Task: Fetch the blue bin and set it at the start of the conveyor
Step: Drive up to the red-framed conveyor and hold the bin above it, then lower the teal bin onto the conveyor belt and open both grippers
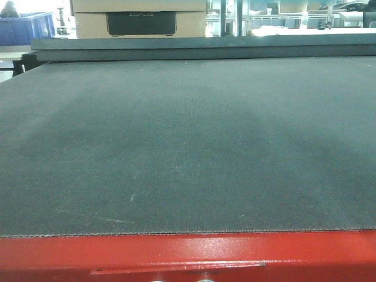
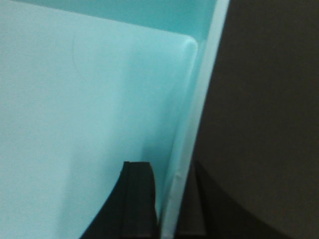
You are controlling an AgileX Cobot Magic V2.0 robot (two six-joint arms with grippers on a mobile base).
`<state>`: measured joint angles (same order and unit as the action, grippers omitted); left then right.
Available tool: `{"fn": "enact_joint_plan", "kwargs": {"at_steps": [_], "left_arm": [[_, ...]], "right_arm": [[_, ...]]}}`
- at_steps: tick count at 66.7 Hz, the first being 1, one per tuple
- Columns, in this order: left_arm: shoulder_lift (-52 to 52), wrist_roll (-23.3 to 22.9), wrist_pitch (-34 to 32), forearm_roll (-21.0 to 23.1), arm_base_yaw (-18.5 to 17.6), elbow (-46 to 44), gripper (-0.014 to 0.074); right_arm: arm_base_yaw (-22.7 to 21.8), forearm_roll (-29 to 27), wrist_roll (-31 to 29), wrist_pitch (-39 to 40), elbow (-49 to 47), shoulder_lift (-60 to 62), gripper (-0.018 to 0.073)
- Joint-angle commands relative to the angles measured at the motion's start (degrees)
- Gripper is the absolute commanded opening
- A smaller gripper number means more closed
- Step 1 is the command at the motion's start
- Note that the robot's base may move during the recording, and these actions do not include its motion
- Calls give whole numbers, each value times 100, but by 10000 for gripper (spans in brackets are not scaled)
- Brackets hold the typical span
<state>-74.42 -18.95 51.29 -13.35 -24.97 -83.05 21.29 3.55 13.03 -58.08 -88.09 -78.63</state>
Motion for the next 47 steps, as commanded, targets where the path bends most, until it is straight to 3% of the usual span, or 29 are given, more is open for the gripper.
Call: {"fn": "enact_joint_plan", "kwargs": {"at_steps": [1, 12, 42, 47], "left_arm": [[25, 13, -645, 314, -94, 506, -111], [-223, 13, -1578, 314, -94, 1428, -111], [-1538, 13, -1937, 275, -3, 1490, -111], [-1580, 13, -1957, 275, 67, 1490, -109]], "right_arm": [[71, -272, -160, 447, 319, -78, -153], [60, -248, -160, 1076, 910, -432, -153], [48, -176, -160, 1569, 958, -1880, -150], [48, -176, -160, 1573, 958, -2027, -110]]}}
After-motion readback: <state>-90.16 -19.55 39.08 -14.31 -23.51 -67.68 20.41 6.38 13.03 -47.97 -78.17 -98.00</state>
